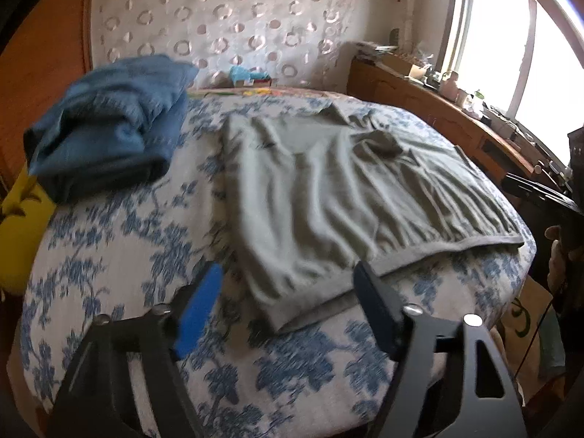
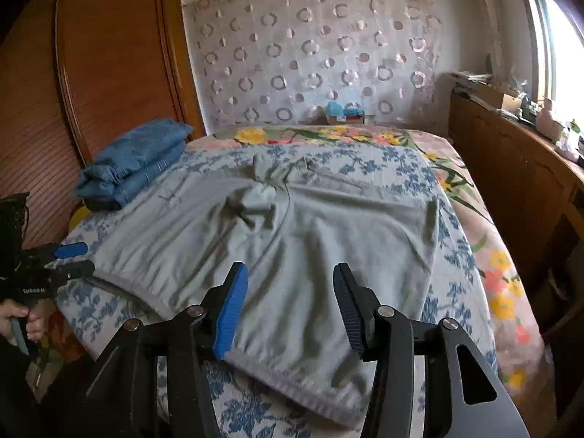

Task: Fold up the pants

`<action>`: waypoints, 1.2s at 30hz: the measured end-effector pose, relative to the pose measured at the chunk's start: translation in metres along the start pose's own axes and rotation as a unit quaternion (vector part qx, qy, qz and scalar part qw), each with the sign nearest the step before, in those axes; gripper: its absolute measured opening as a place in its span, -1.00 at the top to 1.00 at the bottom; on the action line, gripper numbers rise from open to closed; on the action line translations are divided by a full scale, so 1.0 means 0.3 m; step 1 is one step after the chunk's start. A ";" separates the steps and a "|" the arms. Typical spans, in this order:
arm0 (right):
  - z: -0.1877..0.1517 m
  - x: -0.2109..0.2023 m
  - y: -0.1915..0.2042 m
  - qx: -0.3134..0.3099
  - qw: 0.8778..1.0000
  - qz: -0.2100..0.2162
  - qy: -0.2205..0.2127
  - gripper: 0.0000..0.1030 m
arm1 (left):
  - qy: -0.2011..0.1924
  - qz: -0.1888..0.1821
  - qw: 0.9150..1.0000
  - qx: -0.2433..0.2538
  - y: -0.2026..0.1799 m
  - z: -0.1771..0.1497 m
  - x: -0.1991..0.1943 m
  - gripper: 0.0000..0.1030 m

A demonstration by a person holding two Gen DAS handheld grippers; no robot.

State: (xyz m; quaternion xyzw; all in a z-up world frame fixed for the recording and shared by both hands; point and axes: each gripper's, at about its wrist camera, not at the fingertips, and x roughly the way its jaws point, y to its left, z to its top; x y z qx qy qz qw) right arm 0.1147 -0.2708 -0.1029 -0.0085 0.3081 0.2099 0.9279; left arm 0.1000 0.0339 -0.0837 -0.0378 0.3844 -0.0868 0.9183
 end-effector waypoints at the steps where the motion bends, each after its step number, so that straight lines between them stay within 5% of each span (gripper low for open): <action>1: -0.010 -0.006 0.004 0.001 1.000 -0.001 0.002 -0.04 | 0.006 -0.001 1.000 -0.004 0.010 -0.012 0.006 -0.17; 17: -0.054 -0.039 0.092 -0.018 0.999 -0.043 0.003 -0.15 | 0.005 0.001 1.000 0.009 -0.009 -0.045 0.002 0.39; 20: -0.062 -0.030 0.084 -0.003 0.999 -0.036 0.003 -0.15 | 0.003 0.005 1.000 0.008 -0.007 -0.046 0.001 0.56; 22: -0.071 -0.032 0.078 0.001 0.999 -0.037 0.002 -0.15 | 0.001 0.008 1.000 0.011 -0.011 -0.044 -0.001 0.91; 36: -0.098 -0.079 0.061 0.007 1.000 -0.026 -0.013 -0.15 | -0.045 -0.024 0.997 0.062 -0.200 0.115 -0.088 0.91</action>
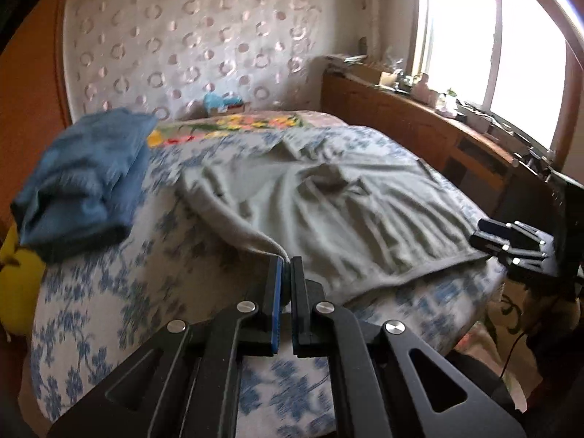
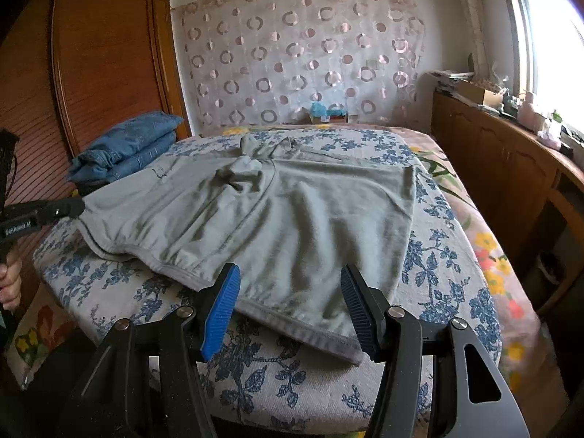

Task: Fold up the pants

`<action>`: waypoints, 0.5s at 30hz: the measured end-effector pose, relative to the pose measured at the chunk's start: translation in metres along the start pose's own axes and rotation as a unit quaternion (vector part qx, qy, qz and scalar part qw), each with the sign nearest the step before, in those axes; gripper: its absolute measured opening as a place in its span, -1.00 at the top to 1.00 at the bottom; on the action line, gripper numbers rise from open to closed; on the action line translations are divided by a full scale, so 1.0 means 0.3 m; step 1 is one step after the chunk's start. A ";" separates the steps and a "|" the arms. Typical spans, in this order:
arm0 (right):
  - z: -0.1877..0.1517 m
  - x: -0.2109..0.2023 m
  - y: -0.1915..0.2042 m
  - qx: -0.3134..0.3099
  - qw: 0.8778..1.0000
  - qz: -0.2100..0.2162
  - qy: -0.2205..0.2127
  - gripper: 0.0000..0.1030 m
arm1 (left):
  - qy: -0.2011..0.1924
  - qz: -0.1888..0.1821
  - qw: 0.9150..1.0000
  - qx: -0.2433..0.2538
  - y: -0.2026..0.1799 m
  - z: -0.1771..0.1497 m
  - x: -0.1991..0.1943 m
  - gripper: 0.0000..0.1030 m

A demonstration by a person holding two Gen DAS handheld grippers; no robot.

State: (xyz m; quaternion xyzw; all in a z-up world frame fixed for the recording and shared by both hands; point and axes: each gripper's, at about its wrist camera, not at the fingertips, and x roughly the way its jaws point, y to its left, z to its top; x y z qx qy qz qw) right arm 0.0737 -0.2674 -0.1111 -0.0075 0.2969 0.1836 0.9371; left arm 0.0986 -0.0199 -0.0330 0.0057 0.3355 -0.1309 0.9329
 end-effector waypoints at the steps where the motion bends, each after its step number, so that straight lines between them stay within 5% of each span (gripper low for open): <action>1: -0.003 -0.003 -0.005 0.002 1.000 0.000 -0.001 -0.15 | -0.002 -0.003 1.000 0.004 -0.014 0.014 0.001 0.91; 15: -0.025 -0.044 -0.060 0.014 1.000 -0.002 -0.011 -0.15 | -0.014 -0.059 0.996 0.060 -0.252 0.160 0.040 0.91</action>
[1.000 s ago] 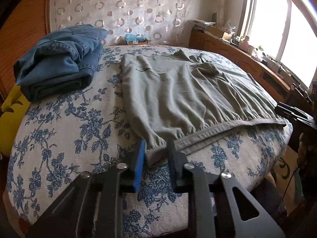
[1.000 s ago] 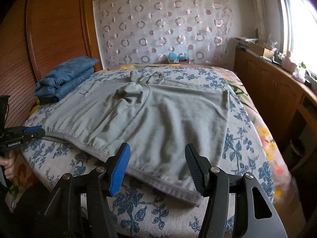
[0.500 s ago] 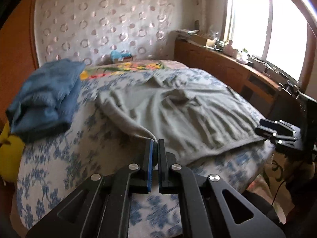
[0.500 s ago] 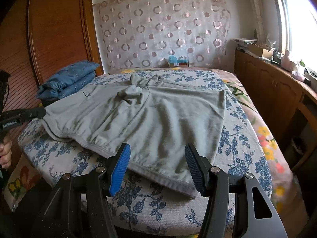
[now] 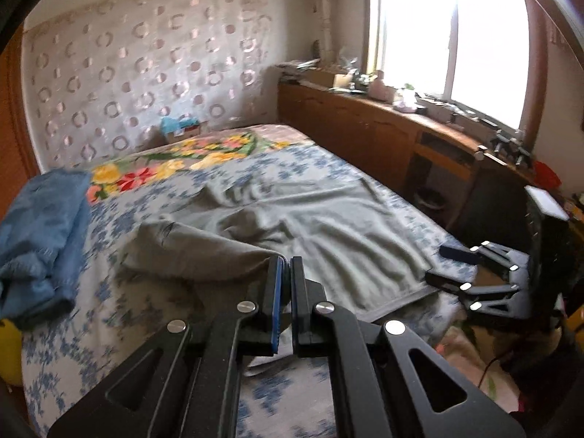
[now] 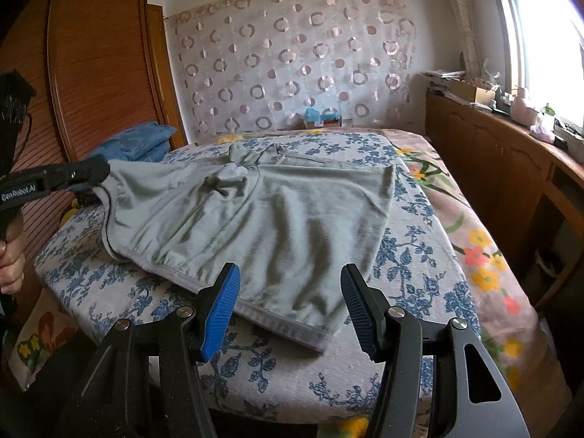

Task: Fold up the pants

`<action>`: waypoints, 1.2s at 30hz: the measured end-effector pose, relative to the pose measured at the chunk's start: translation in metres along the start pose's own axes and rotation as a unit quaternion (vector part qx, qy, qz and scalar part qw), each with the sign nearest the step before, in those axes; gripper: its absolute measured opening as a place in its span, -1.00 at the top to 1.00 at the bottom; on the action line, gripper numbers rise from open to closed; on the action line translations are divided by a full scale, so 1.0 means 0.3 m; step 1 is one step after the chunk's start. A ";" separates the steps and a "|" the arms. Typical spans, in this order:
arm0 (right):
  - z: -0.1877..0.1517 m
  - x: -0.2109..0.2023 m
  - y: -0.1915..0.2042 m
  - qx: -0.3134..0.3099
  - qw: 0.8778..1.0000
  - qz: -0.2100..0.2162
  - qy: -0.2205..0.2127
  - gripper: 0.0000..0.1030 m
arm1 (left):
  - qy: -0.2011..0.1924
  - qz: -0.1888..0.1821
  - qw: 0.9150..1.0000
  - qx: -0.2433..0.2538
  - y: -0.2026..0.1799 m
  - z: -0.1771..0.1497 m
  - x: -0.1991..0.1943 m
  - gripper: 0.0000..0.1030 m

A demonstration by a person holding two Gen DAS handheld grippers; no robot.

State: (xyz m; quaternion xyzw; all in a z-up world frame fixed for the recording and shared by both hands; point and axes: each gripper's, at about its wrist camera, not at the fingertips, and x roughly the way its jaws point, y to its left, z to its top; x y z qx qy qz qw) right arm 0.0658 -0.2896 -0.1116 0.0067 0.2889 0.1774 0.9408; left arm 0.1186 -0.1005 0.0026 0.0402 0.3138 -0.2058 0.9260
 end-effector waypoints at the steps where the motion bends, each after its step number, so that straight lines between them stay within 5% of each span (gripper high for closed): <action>1: -0.001 -0.002 -0.004 0.001 1.000 -0.001 -0.001 -0.15 | -0.001 -0.007 1.000 0.002 -0.017 0.011 0.001 0.91; 8: 0.000 -0.019 -0.028 0.005 1.000 -0.004 -0.005 -0.15 | -0.007 -0.028 0.999 0.023 -0.118 0.064 0.026 0.91; 18: -0.001 -0.011 -0.009 0.002 1.000 -0.004 -0.006 -0.15 | 0.002 -0.017 1.000 0.019 -0.104 0.040 0.043 0.89; 28: 0.026 0.036 0.045 -0.010 1.000 0.005 -0.001 -0.15 | -0.001 -0.014 1.000 -0.014 -0.007 -0.008 -0.003 -0.23; 36: 0.036 0.076 0.059 -0.012 1.000 0.015 0.003 -0.15 | -0.019 0.009 1.000 -0.014 0.036 -0.047 -0.054 -0.40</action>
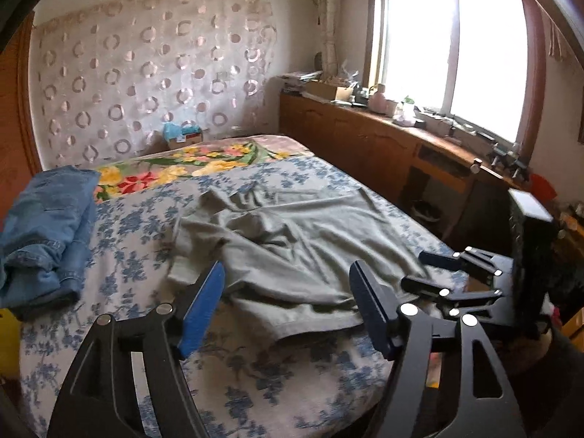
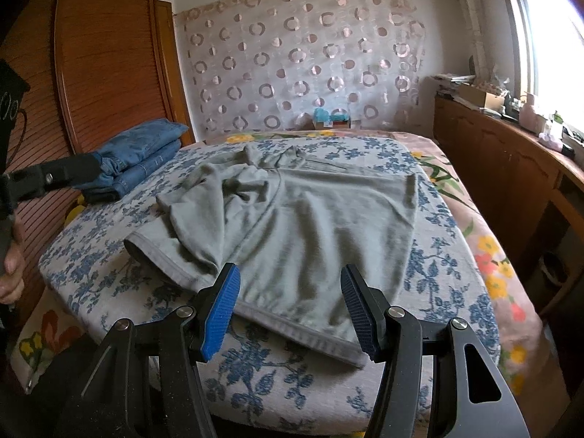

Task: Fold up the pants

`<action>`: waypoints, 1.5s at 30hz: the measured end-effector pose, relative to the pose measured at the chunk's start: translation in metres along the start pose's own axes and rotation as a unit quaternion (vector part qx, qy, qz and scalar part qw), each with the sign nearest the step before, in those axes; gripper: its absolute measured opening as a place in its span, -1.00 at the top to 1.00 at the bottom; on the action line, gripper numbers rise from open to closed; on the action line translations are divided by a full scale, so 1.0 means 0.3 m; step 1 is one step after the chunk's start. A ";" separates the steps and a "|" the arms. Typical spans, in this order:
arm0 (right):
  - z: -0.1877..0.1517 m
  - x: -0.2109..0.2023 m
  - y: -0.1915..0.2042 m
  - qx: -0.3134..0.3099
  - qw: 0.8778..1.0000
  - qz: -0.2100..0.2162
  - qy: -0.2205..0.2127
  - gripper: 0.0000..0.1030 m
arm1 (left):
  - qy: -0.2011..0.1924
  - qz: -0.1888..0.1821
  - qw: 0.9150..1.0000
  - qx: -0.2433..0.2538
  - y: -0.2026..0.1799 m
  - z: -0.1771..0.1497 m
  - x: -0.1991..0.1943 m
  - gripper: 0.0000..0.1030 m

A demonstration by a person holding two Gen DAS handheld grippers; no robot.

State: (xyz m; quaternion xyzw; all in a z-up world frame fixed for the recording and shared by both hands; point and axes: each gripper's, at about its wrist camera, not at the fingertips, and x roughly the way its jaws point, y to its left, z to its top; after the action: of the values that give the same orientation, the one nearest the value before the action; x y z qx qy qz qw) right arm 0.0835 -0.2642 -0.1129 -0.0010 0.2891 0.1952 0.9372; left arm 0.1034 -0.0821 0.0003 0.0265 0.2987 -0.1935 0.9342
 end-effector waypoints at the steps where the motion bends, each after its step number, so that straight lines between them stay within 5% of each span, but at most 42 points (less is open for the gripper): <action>1: 0.004 0.005 -0.002 0.000 1.000 0.003 0.000 -0.15 | 0.004 0.003 1.000 -0.001 0.008 -0.009 0.007 -0.40; 7: 0.014 0.043 0.007 0.000 0.999 0.035 0.004 -0.14 | 0.025 0.014 0.999 -0.014 0.056 -0.067 0.054 -0.40; 12: 0.018 0.099 0.031 -0.018 0.998 0.061 0.022 0.30 | 0.044 0.028 0.998 -0.022 0.086 -0.109 0.105 -0.40; 25: 0.052 0.195 0.026 -0.051 0.995 0.065 0.063 0.37 | 0.094 0.033 0.995 -0.023 0.102 -0.191 0.190 -0.40; 28: 0.058 0.194 0.037 -0.056 0.994 0.066 0.067 0.59 | 0.097 0.030 0.995 -0.025 0.102 -0.195 0.195 -0.40; 29: 0.057 0.191 0.037 -0.059 0.994 0.063 0.068 0.85 | 0.096 0.029 0.995 -0.025 0.102 -0.197 0.193 -0.40; 31: 0.057 0.183 0.051 -0.062 0.994 0.065 0.070 0.90 | 0.093 0.026 0.995 -0.024 0.097 -0.194 0.188 -0.40; 45: 0.105 0.007 0.002 -0.043 0.998 0.041 -0.021 0.94 | 0.068 0.007 0.997 -0.026 0.076 -0.151 0.147 -0.40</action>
State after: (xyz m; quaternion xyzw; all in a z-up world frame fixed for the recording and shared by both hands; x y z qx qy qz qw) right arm 0.1019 -0.2592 -0.0878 -0.0251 0.2604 0.2452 0.9335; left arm 0.1200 -0.0689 -0.0632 0.0175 0.3659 -0.1766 0.9136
